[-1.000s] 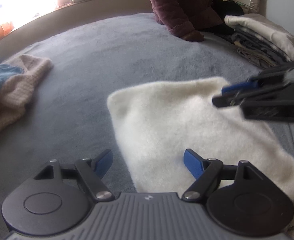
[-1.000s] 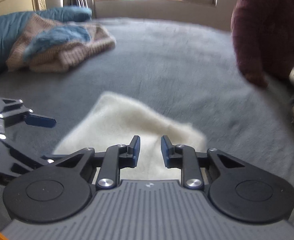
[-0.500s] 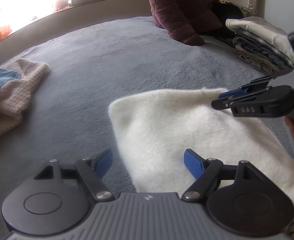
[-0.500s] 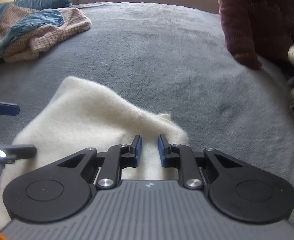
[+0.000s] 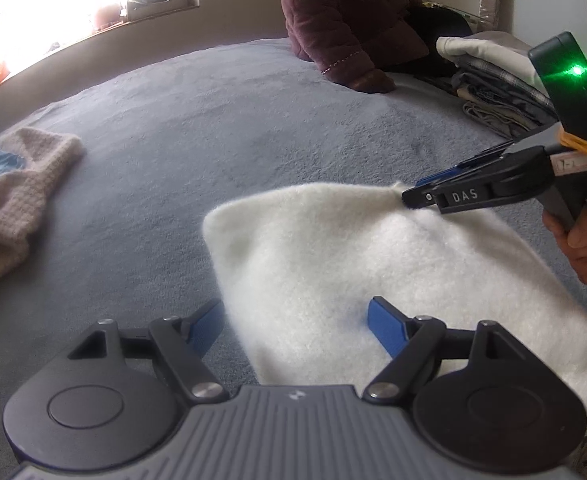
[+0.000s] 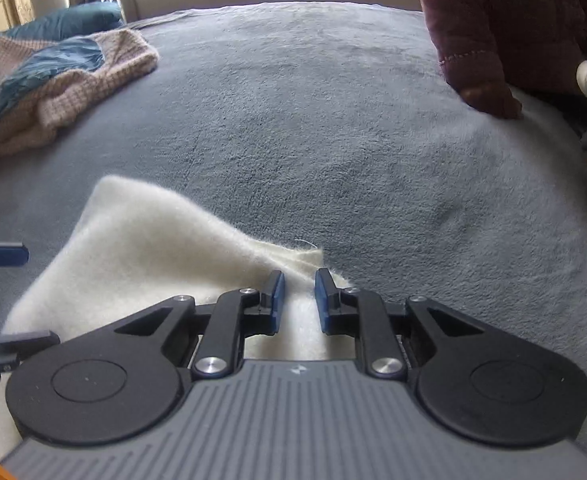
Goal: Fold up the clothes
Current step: 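Roll the right tool and close it on the cream sweater's edge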
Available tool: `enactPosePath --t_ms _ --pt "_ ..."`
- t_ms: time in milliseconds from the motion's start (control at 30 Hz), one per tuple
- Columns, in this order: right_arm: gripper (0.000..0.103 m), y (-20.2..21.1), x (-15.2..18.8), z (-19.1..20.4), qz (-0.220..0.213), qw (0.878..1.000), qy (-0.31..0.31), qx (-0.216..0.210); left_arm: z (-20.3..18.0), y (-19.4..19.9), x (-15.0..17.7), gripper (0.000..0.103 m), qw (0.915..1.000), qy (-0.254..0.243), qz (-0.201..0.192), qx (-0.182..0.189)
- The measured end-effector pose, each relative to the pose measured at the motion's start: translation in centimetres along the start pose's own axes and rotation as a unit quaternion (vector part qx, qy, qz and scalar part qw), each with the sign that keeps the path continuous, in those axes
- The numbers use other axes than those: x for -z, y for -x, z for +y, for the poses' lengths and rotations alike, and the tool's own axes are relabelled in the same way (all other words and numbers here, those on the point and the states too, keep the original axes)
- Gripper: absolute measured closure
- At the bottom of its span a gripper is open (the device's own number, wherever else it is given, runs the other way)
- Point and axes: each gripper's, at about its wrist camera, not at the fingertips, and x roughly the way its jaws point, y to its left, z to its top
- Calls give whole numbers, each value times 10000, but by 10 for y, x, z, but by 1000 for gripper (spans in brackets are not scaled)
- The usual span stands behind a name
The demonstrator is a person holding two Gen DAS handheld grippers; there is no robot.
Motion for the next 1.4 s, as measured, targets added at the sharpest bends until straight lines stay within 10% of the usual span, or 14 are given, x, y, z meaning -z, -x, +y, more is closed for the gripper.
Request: enactPosePath --t_ms 400,567,833,1067,1233,1400 --pt "87 56 -7 0 -697 9970 -116 -323 -2 0 1 22 10000 30 -11 -43" --pt "87 30 11 -2 39 9989 -247 -385 -4 0 1 22 9999 39 -33 -89" --pt "87 60 6 12 -13 9995 191 -265 -9 12 -1 21 9997 -19 -211 -131" --pt "60 88 15 -20 -93 9977 -594 -307 0 18 0 20 9996 204 -127 -112" --pt "45 76 42 -65 138 9705 -2168 -1047 3 21 3 19 9996 249 8 -100" --pt "34 58 81 -105 357 9112 -3685 -1808 0 21 8 17 9993 263 228 -102"
